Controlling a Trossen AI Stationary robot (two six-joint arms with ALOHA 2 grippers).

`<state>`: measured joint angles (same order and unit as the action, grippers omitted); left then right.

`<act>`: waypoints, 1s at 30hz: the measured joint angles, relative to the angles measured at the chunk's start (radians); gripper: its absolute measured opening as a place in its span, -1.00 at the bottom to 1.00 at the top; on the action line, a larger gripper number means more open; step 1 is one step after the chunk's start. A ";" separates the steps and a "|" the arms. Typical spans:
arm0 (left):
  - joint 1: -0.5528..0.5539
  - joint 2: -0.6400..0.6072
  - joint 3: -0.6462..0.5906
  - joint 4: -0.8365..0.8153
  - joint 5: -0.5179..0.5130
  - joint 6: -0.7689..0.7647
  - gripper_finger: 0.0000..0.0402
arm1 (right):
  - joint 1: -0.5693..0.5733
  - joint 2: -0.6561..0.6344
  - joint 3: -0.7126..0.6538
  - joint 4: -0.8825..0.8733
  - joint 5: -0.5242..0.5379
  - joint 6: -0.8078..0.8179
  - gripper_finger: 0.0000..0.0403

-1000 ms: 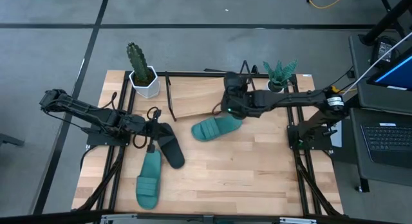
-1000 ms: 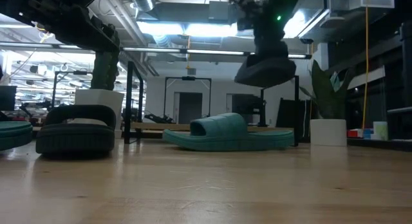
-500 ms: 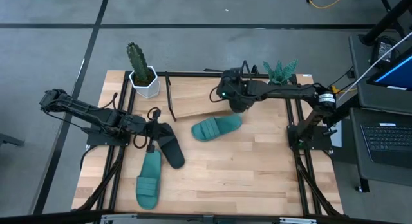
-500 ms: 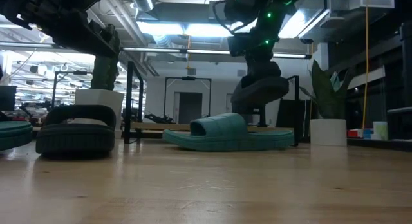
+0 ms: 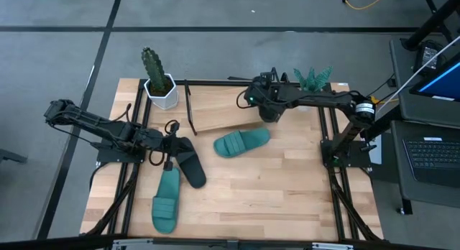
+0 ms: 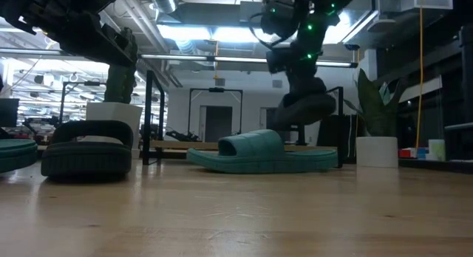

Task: Pick and place slides into the shelf
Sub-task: Put the right black slide on the shelf

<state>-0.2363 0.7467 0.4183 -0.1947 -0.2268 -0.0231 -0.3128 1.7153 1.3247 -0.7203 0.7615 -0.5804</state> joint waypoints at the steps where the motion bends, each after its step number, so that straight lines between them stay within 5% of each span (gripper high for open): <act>1: 0.000 0.000 0.000 0.000 0.000 0.000 -1.00 | -0.002 0.000 -0.019 0.015 0.001 -0.006 -0.94; 10: 0.000 0.000 0.000 0.000 0.000 0.000 -1.00 | -0.026 0.000 -0.154 0.236 0.029 -0.048 -0.94; 30: 0.000 0.000 0.000 0.001 0.000 0.000 -1.00 | -0.045 -0.001 -0.193 0.244 0.047 -0.052 -0.94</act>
<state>-0.2359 0.7467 0.4183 -0.1940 -0.2272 -0.0231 -0.3580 1.7145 1.1314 -0.4765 0.8090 -0.6319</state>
